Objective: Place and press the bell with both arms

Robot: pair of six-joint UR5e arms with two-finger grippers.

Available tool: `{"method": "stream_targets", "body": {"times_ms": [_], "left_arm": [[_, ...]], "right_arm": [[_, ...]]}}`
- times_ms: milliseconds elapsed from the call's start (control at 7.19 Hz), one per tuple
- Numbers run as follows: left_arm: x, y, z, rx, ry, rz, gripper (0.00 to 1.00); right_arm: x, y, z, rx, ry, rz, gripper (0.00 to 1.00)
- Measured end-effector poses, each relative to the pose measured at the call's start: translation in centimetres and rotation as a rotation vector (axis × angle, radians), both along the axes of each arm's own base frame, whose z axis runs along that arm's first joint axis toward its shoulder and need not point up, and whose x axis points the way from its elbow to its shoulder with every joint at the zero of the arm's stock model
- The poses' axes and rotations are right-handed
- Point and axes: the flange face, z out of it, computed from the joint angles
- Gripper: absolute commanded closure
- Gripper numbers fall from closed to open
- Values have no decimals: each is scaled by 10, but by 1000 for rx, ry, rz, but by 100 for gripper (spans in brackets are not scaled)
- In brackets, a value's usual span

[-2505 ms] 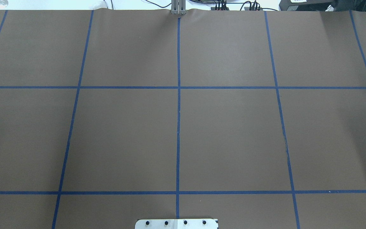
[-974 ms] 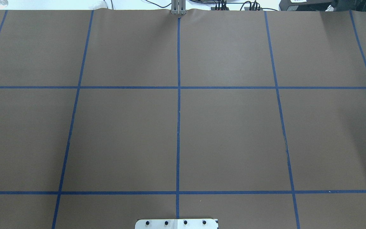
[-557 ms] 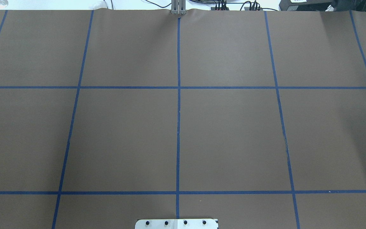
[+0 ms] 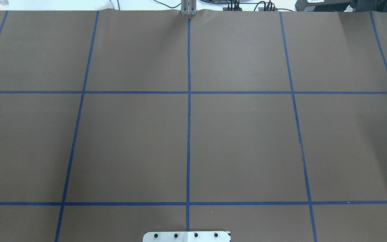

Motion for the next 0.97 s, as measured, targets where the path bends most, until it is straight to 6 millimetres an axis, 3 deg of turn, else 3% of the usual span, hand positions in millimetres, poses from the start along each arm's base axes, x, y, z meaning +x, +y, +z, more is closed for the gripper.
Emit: {"method": "stream_targets", "body": {"times_ms": [278, 974], "left_arm": [[0, 0, 0, 2, 0, 3, 77], [4, -2, -11, 18, 35, 4, 80]], "right_arm": [[0, -1, -3, 6, 0, 0, 0], [0, -3, -8, 16, -1, 0, 0]]}}
